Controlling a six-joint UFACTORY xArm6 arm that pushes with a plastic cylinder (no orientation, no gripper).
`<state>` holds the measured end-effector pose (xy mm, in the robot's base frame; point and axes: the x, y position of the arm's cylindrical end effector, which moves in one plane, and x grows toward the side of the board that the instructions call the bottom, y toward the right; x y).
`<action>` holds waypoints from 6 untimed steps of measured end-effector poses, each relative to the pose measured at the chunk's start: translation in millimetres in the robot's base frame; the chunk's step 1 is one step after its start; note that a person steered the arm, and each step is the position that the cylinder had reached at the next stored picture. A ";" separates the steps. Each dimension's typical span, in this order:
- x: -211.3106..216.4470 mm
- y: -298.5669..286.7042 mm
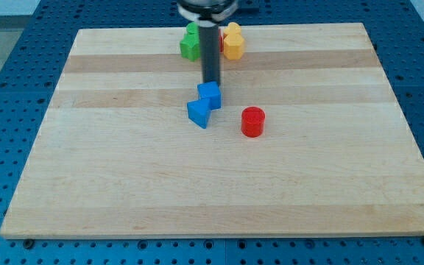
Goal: Point your arm right to red circle
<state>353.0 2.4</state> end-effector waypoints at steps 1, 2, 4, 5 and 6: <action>0.6 51.8; 23.4 86.1; 85.4 117.1; 124.6 111.5; 144.9 79.3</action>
